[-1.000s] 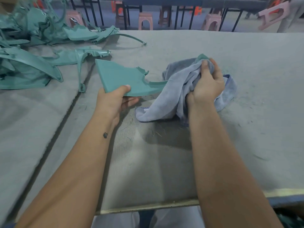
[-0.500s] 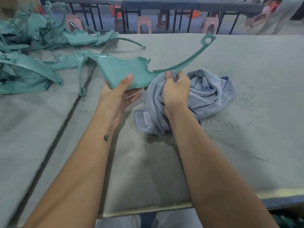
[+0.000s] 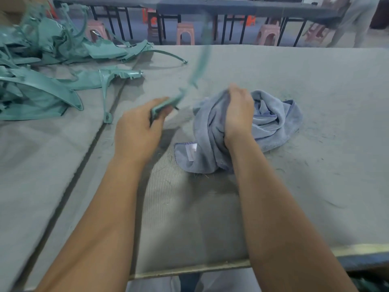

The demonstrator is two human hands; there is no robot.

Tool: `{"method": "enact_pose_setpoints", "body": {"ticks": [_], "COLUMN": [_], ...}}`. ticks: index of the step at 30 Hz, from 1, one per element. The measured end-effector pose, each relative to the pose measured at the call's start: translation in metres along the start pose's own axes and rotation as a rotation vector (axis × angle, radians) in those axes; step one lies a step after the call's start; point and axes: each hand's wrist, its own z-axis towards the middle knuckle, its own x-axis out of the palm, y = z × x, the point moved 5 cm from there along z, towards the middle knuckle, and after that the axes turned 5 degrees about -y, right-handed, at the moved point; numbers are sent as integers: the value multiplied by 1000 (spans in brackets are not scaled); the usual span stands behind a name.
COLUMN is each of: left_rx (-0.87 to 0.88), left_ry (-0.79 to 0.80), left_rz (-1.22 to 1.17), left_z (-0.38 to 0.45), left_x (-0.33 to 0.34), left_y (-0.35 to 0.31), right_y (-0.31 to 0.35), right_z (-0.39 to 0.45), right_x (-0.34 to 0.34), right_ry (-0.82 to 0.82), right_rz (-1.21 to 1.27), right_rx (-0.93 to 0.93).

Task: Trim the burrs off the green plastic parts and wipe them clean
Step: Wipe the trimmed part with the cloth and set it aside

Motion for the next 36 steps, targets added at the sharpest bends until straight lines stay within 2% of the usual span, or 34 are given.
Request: {"method": "enact_pose_setpoints", "body": {"ticks": [2, 4, 5, 7, 8, 10, 13, 15, 17, 19, 21, 23, 25, 28, 30, 32, 34, 36], "left_rx": [-203, -471, -592, -780, -861, -959, -917, -896, -884, -849, -828, -803, -751, -753, -762, -748, -761, -776], "left_ry": [-230, -398, -397, -267, -173, -23, 70, 117, 159, 181, 180, 183, 255, 282, 226, 205, 188, 177], "left_rz": [-297, -682, -865, -1152, -1217, -1190, -1154, -1255, -1379, -1386, -1320, -1154, -1013, -1104, -1262, -1255, -1241, -1248], "left_z": [5, 9, 9, 8, 5, -3, -8, -9, -9, -9, -9, -9, -9, -8, -6, -5, -5, -6], "left_x": [-15, -23, -22, -9, -2, 12, 25, 31, 36, 40, 43, 44, 46, 46, 46, 46, 47, 49], "left_y": [4, 14, 18, 20, 18, 10, -3, -9, -14, -16, -15, -8, -2, -3, -8, -8, -4, 1], "right_y": [1, 9, 13, 24, 28, 34, 37, 31, 19, 10, 12, 16, 21, 19, 10, 1, 3, 11], "right_z": [-2, -1, 1, -4, -10, -22, -46, -57, -52, -44, -53, -74, -87, -64, -32, -15, -17, -36], "right_x": [-3, -11, -14, -14, -10, 1, 24, 40, 53, 59, 65, 69, 71, 72, 61, 51, 52, 61], "right_ry": [16, -40, -75, -116, -119, -99, 44, 143, 157, 140, 170, 268, 363, 274, 173, 151, 190, 305], "right_rz": [223, 183, 99, -21, -47, -77, -108, -315, -698, -987, -975, -754, -577, -661, -728, -762, -810, -792], "right_rx": [98, 7, -71, -288, -390, -559, -802, -952, -923, -818, -869, -962, -988, -913, -638, -465, -516, -648]}}
